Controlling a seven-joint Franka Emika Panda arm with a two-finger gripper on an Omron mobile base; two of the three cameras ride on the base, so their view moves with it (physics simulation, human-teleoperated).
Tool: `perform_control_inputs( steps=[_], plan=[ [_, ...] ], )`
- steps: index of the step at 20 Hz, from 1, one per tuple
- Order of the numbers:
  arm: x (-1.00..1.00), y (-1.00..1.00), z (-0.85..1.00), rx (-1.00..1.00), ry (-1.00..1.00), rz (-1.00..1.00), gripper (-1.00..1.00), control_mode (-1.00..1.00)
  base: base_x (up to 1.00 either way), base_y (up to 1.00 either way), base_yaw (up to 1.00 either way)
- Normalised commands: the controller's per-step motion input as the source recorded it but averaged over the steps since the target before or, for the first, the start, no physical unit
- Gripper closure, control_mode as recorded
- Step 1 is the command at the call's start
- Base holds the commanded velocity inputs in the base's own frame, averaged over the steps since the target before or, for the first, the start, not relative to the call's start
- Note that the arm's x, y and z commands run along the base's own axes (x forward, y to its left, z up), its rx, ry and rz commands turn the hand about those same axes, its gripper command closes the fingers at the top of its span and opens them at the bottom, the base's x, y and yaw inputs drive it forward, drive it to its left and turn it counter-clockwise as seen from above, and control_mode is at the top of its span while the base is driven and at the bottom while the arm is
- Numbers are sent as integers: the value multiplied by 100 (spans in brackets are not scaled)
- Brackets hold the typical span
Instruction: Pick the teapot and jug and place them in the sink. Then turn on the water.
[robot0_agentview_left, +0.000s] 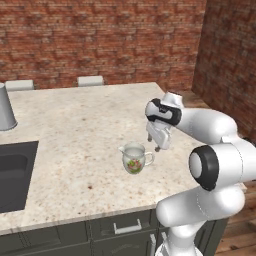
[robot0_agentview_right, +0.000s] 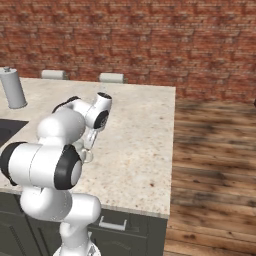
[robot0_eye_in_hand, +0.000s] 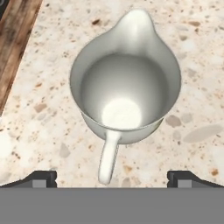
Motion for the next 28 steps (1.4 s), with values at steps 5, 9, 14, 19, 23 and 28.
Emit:
perform_control_inputs(
  steps=[5,9,14,19,23,28],
  plan=[
    [3,0,-25,0,0,0,-100,-100,0,0,0],
    [0,0,-11,0,6,0,-100,-100,0,0,0],
    [0,4,-18,0,4,0,-100,-100,0,0,0],
    [0,6,-19,0,4,0,-100,-100,0,0,0],
    [0,5,-23,0,1,0,-100,-100,0,0,0],
    [0,8,-15,0,1,0,-100,-100,0,0,0]
  ],
)
